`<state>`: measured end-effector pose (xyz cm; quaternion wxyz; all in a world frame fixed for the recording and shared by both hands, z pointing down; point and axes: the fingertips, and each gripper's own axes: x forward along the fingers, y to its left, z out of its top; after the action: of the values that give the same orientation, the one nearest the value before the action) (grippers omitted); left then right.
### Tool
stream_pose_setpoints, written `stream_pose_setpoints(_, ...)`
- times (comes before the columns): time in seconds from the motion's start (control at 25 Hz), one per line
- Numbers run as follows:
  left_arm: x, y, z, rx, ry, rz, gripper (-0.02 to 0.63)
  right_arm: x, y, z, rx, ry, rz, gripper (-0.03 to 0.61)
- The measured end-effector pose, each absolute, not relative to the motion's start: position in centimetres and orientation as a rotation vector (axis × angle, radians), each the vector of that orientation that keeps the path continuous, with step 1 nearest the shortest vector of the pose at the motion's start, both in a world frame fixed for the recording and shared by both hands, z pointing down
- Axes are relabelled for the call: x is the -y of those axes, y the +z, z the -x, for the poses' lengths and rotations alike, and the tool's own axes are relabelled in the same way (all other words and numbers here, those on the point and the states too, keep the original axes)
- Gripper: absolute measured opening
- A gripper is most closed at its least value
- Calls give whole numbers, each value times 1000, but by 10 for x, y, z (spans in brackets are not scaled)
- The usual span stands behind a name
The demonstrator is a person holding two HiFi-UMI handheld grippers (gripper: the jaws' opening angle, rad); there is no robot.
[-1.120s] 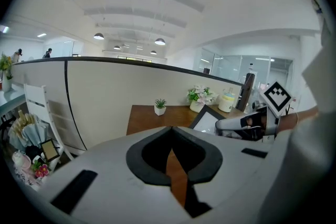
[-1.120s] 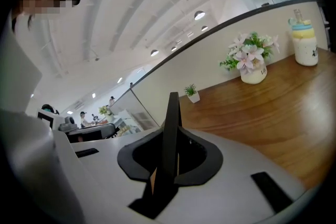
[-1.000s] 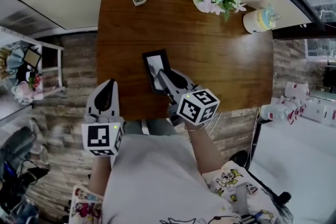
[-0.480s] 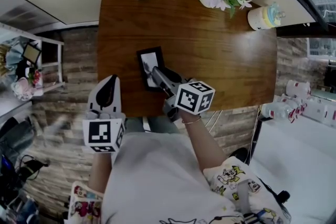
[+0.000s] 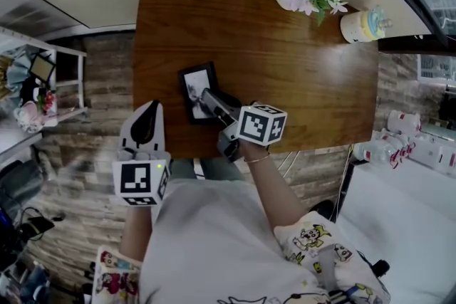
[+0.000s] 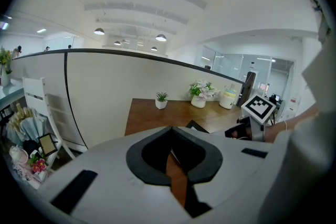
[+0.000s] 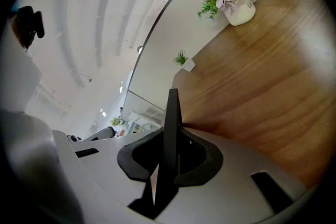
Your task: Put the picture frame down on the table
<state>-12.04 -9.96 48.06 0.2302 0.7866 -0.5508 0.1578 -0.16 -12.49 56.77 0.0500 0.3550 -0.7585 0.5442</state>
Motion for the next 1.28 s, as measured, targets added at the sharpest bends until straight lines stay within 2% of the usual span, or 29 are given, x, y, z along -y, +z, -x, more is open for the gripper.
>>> stream_pose_setpoints(0.28,101,485,121,1520,436,-2149,3,124,583,10,2254,1692,-1007,55)
stream_pose_setpoints(0.64,104,489,123,1513,440,-2141,3,120,593,19,2204,1487,-949,57)
stream_pose_setpoints(1.08,104,496,125,1496,453,-2137,3,118,599,21,2187,1350,-938,165)
stream_pose_setpoints(1.28,103,499,127,1504,455,-2128,3,114,602,22,2180,1241,-893,192)
